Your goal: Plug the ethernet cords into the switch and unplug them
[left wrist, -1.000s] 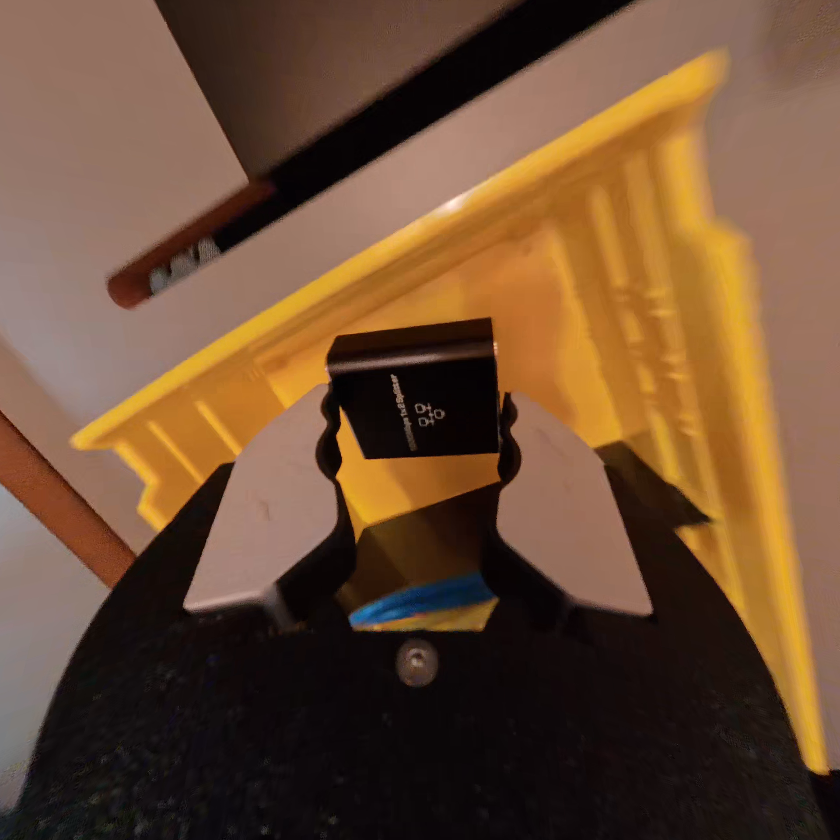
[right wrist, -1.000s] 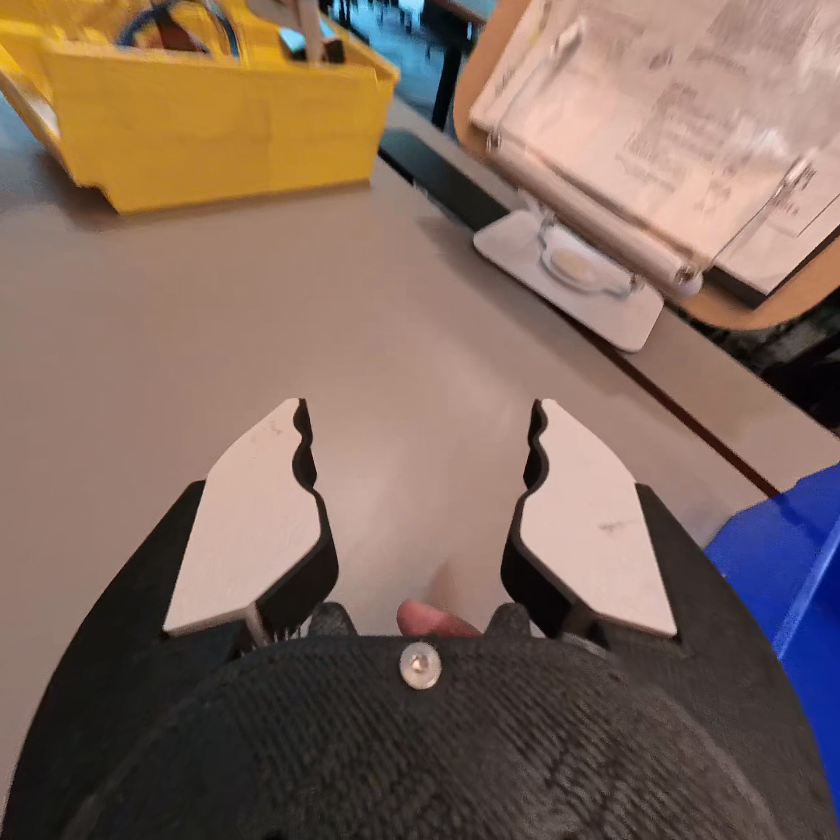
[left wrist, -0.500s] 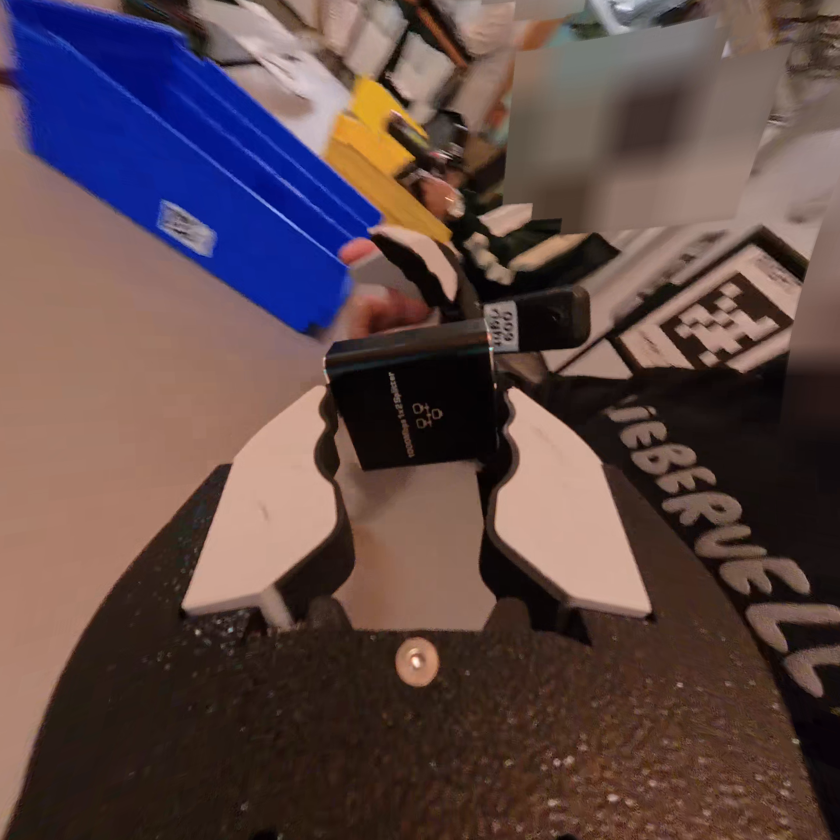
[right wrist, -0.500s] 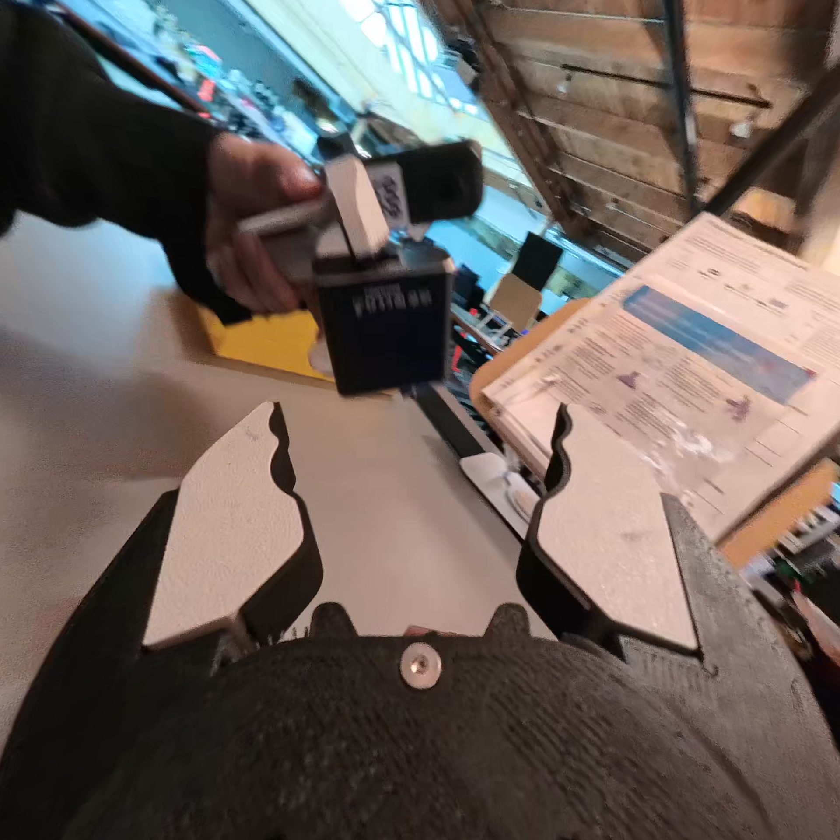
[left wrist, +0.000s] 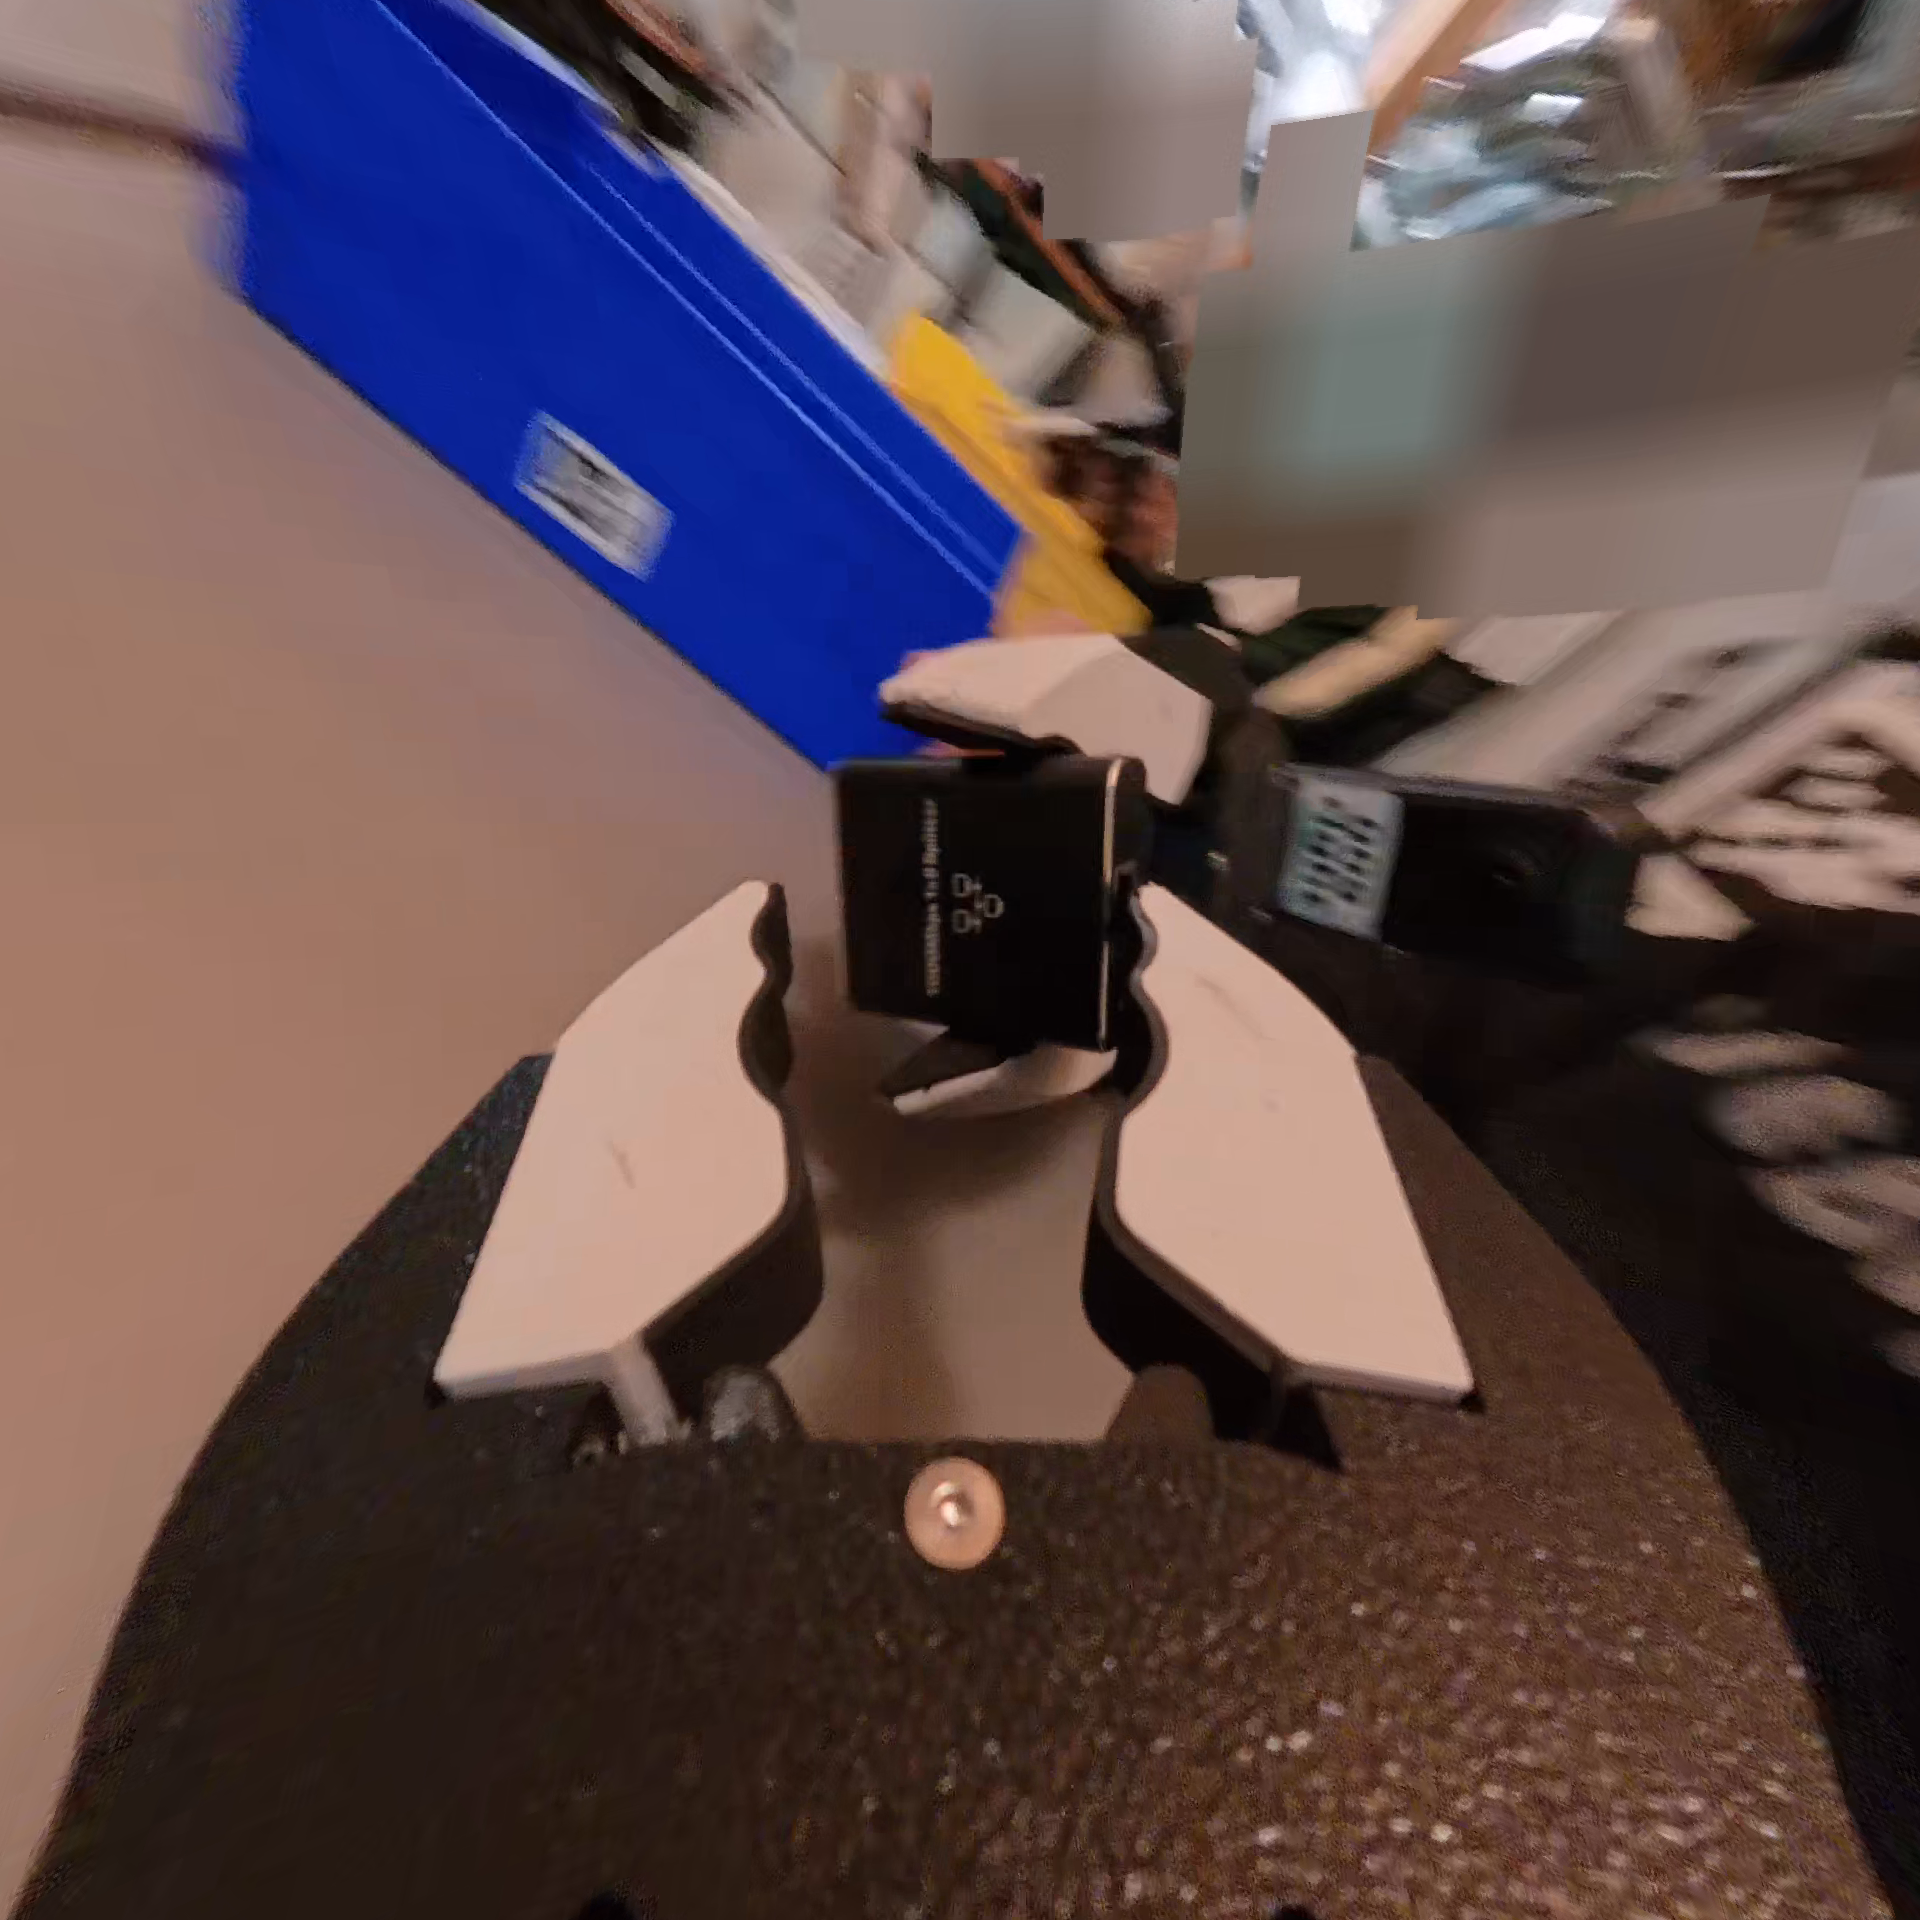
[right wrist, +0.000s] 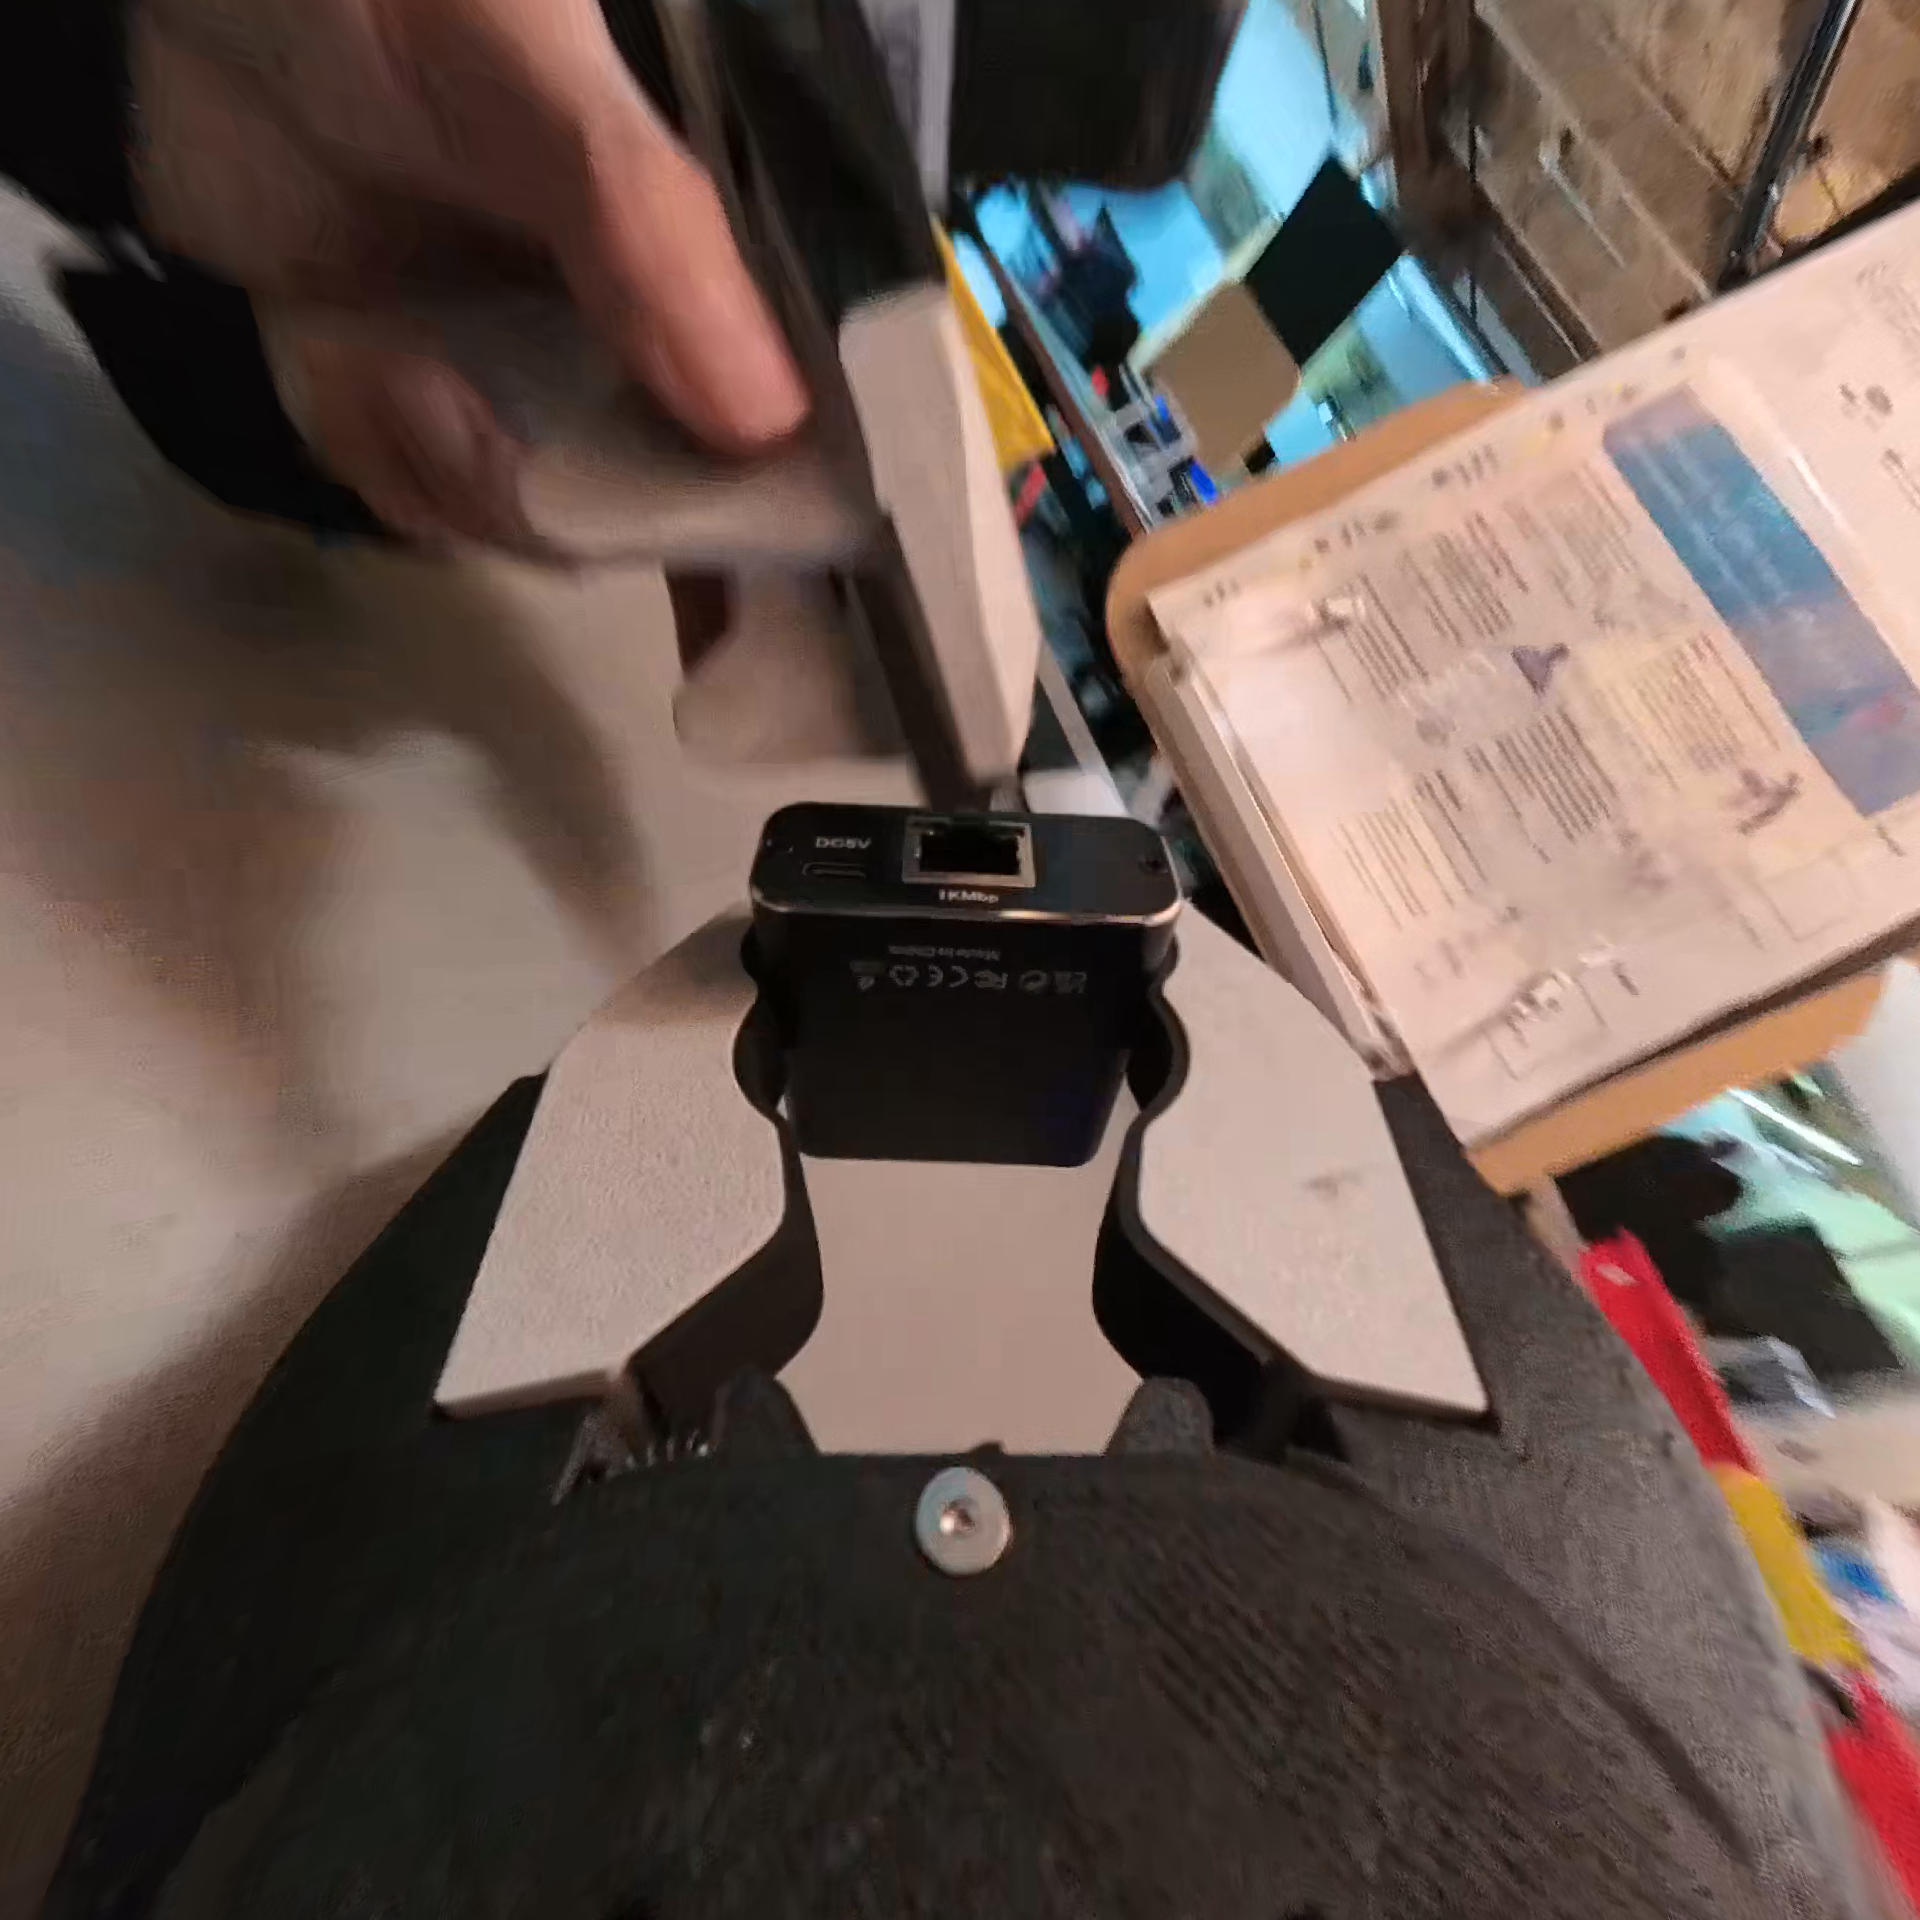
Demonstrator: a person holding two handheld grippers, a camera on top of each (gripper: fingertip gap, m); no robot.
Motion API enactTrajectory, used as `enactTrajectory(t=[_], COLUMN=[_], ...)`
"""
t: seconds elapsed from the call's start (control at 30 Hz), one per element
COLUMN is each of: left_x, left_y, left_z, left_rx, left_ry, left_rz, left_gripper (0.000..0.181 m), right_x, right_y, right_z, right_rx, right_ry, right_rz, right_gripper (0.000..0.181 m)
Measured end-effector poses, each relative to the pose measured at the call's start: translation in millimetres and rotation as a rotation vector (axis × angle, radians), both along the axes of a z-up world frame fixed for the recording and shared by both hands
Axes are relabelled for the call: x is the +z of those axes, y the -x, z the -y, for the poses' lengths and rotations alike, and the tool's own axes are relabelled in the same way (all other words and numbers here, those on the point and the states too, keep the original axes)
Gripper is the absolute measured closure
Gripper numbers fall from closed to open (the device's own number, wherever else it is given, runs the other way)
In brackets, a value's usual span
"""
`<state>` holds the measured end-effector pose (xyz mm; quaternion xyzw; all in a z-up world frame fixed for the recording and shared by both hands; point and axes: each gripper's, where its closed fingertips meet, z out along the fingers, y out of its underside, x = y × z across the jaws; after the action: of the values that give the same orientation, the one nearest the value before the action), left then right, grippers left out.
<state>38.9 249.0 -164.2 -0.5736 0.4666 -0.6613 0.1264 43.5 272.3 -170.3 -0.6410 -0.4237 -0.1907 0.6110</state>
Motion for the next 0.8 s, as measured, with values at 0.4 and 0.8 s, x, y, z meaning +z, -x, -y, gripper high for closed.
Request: enactTrajectory(t=[0.4, 0.8], left_x=[-15, -28], left_y=[-8, -4], left_z=[-2, 1], left_rx=[0.290, 0.184], left_ry=[-0.658, -0.421], left_rz=[-0.076, -0.127], left_gripper=[0.140, 0.159], right_x=[-17, -15], right_y=[-15, -3], right_z=[-12, -8], right_rx=[-0.174, -0.070], right_ry=[0.001, -0.019], right_rz=[0.310, 0.190], right_gripper=[0.117, 0.118])
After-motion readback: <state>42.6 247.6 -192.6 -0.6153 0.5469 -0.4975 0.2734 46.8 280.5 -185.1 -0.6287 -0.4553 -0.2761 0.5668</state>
